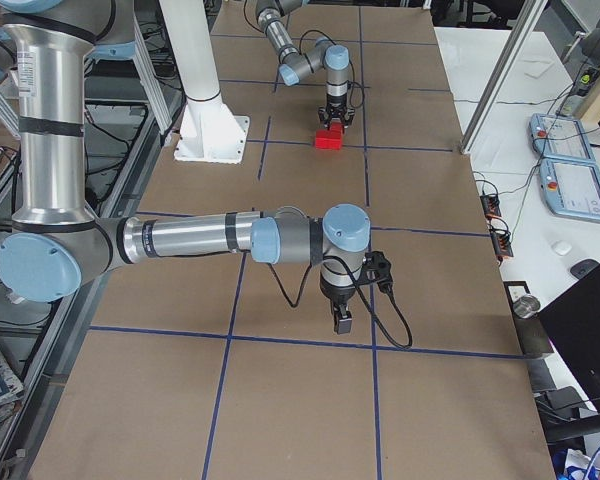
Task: Form red blocks into L shape at center
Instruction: 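Place the cube beside the farther cube of the pair and release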
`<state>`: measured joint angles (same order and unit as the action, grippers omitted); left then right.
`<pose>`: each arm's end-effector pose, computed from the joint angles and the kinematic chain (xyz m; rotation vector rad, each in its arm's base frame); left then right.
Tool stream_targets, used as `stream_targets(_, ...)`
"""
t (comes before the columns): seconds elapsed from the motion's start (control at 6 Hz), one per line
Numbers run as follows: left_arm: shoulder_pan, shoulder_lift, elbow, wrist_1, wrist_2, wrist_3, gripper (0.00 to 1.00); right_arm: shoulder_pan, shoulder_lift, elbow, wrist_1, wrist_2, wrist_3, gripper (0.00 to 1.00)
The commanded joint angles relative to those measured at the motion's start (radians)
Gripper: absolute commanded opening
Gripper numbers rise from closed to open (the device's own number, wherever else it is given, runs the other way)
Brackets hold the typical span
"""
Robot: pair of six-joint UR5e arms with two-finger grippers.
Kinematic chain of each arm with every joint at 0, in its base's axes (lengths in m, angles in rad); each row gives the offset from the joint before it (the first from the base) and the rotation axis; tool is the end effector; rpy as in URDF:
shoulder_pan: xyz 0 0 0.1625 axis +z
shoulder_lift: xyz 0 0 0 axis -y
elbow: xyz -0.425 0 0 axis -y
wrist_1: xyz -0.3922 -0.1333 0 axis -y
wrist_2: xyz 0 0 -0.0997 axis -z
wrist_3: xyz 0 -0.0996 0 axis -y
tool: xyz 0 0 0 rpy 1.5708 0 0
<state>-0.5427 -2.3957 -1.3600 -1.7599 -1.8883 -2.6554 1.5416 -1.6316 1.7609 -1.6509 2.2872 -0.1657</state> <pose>0.6066 -0.4852 0.2189 -0.5490 0.7507 -1.3936 0.0543 -0.4682 0.6063 0.0960 -0.7127 -0.2041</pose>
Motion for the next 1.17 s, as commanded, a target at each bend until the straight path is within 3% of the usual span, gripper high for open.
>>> stream_targets(0.0,0.0,0.001,0.001,-0.003,0.0,0.011,0.71,0.0,0.001,0.0,0.0,0.0,0.0,1.0)
stream_targets(0.17,0.0,-0.002,-0.001,-0.003,-0.002,0.031,0.76,0.0,0.006,0.0,0.0,0.0,-0.002,1.0)
stream_targets(0.33,-0.003,-0.008,-0.005,0.0,-0.005,0.088,0.94,0.0,0.006,0.0,0.0,0.0,-0.002,1.0)
stream_targets(0.5,-0.02,-0.008,-0.028,0.014,-0.024,0.154,1.0,0.0,0.007,0.0,0.0,0.0,-0.002,1.0)
stream_targets(0.67,-0.061,-0.002,-0.083,0.058,-0.131,0.249,1.0,0.0,0.006,0.002,-0.001,0.0,-0.002,1.0)
stream_targets(1.0,-0.101,0.112,-0.382,0.286,-0.15,0.636,1.0,0.0,0.004,-0.003,-0.001,0.003,0.0,1.0)
